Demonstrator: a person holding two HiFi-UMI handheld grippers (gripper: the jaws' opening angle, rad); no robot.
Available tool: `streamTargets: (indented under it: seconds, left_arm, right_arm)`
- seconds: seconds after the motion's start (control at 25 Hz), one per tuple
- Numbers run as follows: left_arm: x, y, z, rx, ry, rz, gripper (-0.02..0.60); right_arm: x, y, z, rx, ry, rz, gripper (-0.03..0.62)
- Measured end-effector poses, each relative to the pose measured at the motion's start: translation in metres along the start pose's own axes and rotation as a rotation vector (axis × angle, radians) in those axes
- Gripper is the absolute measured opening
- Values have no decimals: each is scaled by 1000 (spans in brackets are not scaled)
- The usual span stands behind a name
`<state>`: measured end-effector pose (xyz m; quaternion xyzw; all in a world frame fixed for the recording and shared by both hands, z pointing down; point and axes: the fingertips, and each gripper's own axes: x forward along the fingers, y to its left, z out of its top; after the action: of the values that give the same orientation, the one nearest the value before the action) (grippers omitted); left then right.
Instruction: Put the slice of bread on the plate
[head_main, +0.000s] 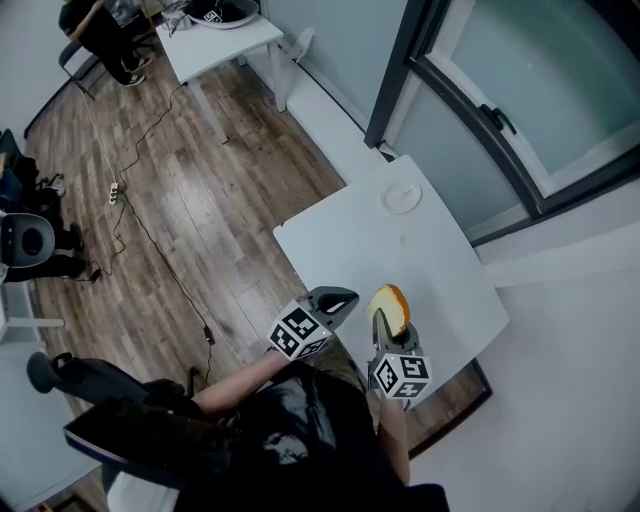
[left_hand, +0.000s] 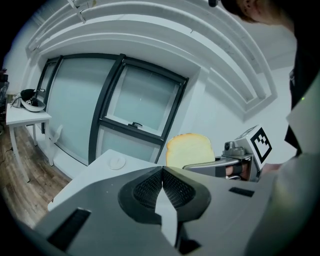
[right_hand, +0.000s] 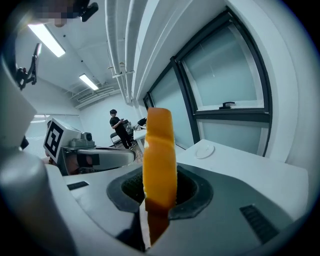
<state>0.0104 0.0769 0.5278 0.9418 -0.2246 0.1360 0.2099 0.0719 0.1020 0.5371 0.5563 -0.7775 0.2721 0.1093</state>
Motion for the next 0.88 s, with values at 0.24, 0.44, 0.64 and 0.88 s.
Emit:
streamTargets:
  seconds: [0.24, 0.44, 0.64, 0.88]
  left_arm:
    - [51, 36, 6, -4, 47, 36, 5]
    - [85, 63, 10, 28, 59, 64, 5]
    - [126, 98, 1, 28, 96, 67, 5]
    - [175, 144, -7, -1, 140, 22, 5]
  right_arm:
    - [42, -51, 27, -33, 6, 10, 97]
    - [82, -80, 34, -54, 27, 40, 97]
    - [131, -107, 28, -50, 65, 58, 97]
    - [204, -155, 28, -34, 113, 30, 97]
